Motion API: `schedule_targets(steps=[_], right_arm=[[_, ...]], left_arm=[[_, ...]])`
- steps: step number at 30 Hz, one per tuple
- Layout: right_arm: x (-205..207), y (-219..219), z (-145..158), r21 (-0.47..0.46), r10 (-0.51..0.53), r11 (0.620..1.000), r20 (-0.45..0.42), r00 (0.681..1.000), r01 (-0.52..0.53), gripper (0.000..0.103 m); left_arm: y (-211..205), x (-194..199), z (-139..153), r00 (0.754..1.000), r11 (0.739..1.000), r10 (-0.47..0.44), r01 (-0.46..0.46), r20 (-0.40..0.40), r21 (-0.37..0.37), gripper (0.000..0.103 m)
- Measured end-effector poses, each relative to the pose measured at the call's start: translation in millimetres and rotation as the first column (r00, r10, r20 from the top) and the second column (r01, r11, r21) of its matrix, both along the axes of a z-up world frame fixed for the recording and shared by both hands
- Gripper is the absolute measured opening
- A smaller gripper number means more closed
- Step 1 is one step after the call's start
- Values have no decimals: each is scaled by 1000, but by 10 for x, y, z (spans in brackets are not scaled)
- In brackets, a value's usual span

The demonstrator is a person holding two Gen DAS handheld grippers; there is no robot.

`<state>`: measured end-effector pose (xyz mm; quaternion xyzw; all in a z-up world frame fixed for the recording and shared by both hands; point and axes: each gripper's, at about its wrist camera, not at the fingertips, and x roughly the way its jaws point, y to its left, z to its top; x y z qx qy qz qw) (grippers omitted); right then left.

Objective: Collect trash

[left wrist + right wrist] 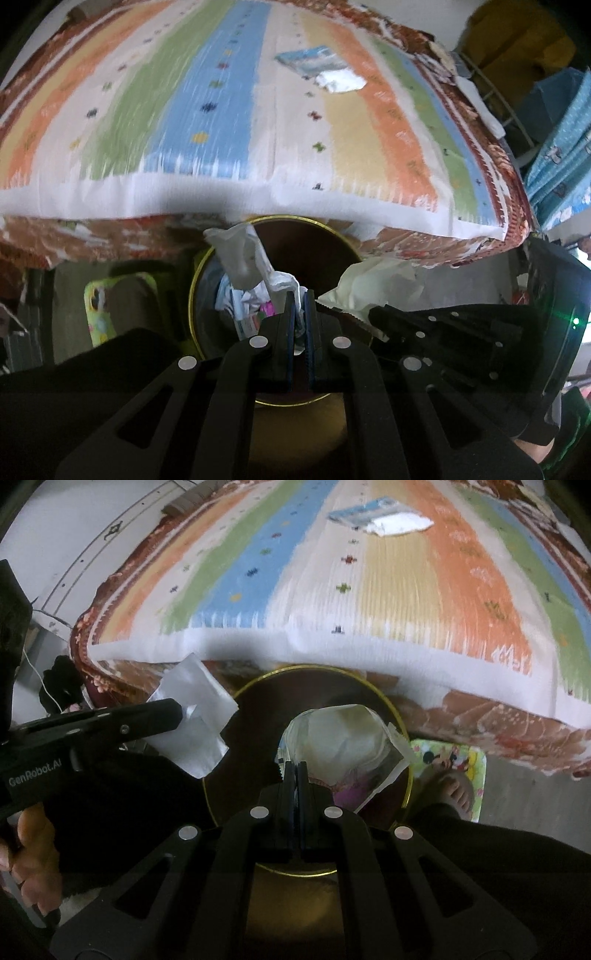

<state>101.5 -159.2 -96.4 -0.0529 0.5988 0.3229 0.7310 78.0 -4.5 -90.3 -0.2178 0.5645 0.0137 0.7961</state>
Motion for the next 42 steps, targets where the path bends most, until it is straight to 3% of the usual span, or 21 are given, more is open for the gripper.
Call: schedule_targets(steps=[15,16,18,19,21,25,30,42], right_arm=[[79,-8,-190,-19,-39,999,-95,995,38,3],[85,-11,-195,-19,-45,999,-100,994,43,4],[91,-16,-196,-15,-49,999,-103,993,48,21],[88,-18,-185,-13,-49,999,-98,994,48,24],[89,-23,-173,-10,-50,999,-93,994,50,26],[85,-34,-152,-8,-50,999,-85,995,50,27],[57,-38,-84,-12,-51,999,-39,998,51,29],[-58,-160,295,40,-61,998,150,987,55,38]], left_arm=[[25,37,-91,999,1000,13,-14,-39,-19,4],[25,38,-90,999,1000,13,-13,-38,-20,6],[32,43,-83,999,1000,10,-11,-31,-25,14],[34,45,-69,1000,1000,15,-15,-24,-21,21],[56,41,-56,1000,999,24,-24,-16,-24,32],[86,33,-22,999,999,36,-36,-1,-33,34],[86,9,37,999,999,33,-32,25,-25,35],[129,-161,368,986,999,26,-32,164,34,55]])
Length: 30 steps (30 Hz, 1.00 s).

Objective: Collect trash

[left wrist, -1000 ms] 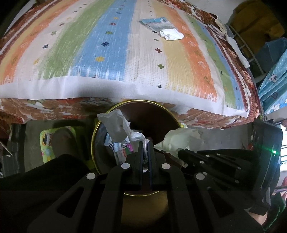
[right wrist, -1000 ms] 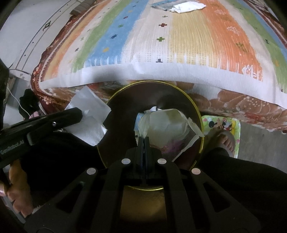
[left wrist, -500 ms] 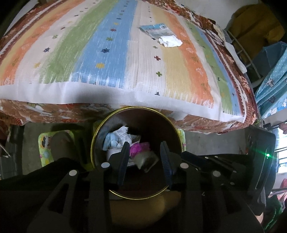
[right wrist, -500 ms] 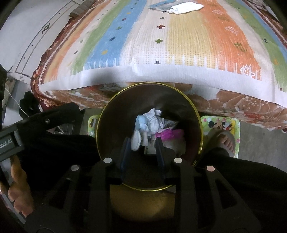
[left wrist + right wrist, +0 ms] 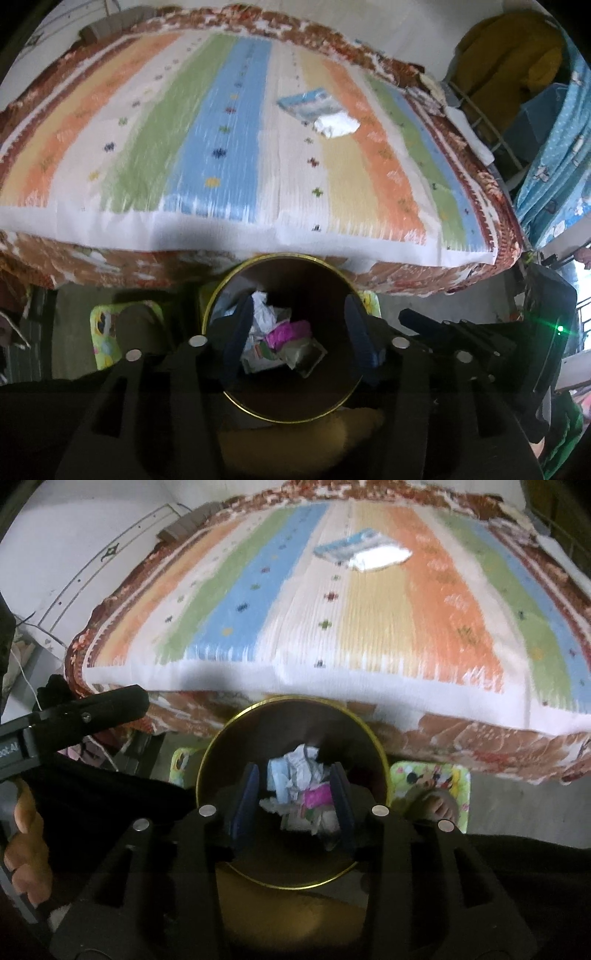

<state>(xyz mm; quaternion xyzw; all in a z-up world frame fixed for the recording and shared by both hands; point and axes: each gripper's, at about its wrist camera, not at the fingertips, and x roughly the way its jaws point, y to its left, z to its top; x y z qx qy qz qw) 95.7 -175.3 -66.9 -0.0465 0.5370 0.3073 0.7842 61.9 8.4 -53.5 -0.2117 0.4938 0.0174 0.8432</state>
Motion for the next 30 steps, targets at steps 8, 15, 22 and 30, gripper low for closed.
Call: schedule_targets(steps=[8,15,22,30], right_arm=[[-41,-128,311,42,-50,998,175,983,43,47],[-55,-149,554,81,-45,997,303,952,21,70],[8,-126,657,104,-25,995,342,939,-11,90],[304,-113,688,140,-41,990,283,958,1,94]], left_arm=[[4,-30,144,996,1000,-3,3,86,-9,70],[1,-44,287,986,998,3,-13,164,55,88],[92,61,464,968,996,12,-34,252,83,97],[274,294,517,968,995,62,-79,243,57,97]])
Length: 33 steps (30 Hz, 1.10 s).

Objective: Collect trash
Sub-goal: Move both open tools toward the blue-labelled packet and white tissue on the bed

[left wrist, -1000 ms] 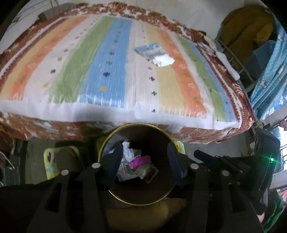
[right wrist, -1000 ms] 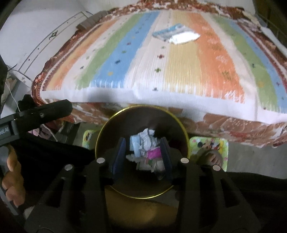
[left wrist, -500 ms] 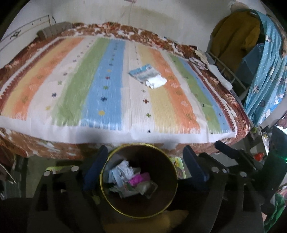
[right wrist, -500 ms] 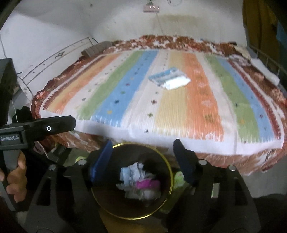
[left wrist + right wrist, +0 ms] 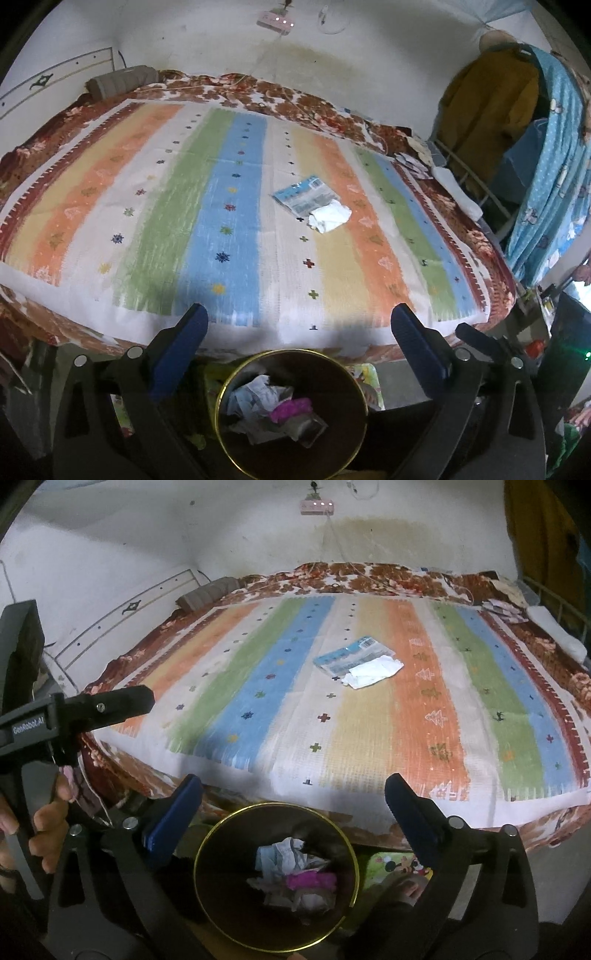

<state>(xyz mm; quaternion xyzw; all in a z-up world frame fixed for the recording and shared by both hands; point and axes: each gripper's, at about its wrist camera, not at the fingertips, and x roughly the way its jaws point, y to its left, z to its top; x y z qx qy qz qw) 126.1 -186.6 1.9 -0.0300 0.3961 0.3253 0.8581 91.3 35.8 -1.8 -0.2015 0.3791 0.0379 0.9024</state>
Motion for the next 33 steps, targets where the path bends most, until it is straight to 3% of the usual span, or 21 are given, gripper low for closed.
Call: schedule_targets(steps=[19,29,33], right_arm=[[738,302,131,-52,-8,999,3,1000,8,94],[1148,468,68,-71,-17,997,-9,1000,16,94],[1310,514,8,-66,-24,998,-36,999,21,94]], left_arm=[[367,810,-53,996,997,-14,7,-83,-79,97],[504,1223,-104,997,995,-30,22,-75,-101,97],[574,1416,-181,996,989,-40,28,-86,-143,97]])
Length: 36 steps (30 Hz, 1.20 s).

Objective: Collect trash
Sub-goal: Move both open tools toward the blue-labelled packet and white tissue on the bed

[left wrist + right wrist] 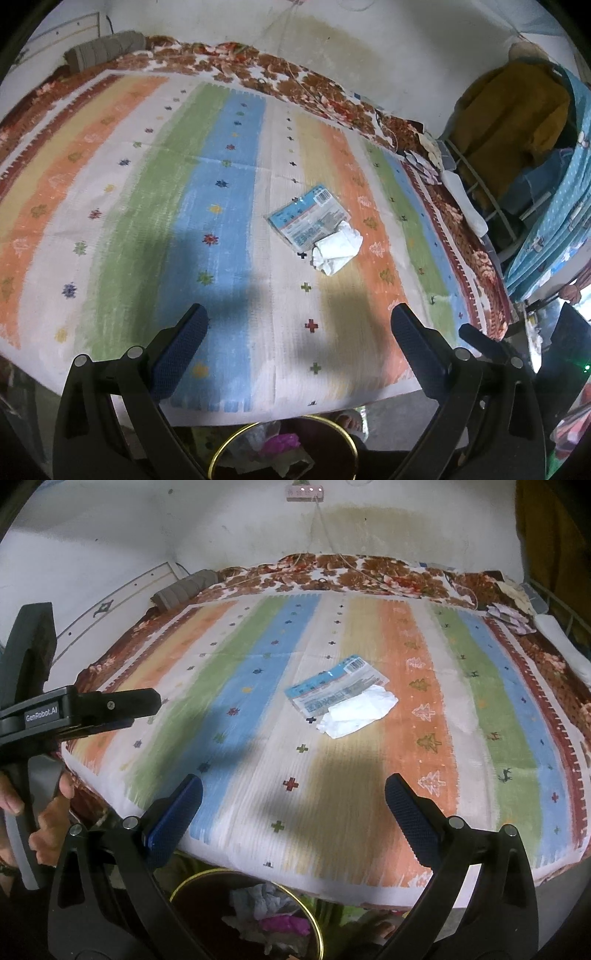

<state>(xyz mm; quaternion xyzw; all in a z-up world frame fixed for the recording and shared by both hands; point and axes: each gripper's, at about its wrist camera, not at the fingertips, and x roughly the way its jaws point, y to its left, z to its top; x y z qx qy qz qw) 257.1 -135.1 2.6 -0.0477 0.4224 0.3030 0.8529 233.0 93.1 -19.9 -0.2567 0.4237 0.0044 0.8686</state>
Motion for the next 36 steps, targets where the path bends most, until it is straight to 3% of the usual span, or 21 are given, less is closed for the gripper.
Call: schedule_targets(steps=[8,18,24,36], right_arm=[[410,70,-239,-5,-38,999,-70,997,38,94],[855,102,-586,35,-83,995,-182,980,91,94],[1148,72,-860,65,-126,987,-264,956,148,93],[1626,14,-1394,166,-164,951,-441,882,260,81]], left_arm=[[40,381,-183,1000,999,-23,23,-13,24,97],[216,833,-590,996,998,-28,23,-86,-61,97],[299,1082,-840,993,998,-41,35,-115,-59,96],[410,1394,-1123,994,986,-68,53,-86,-158,93]])
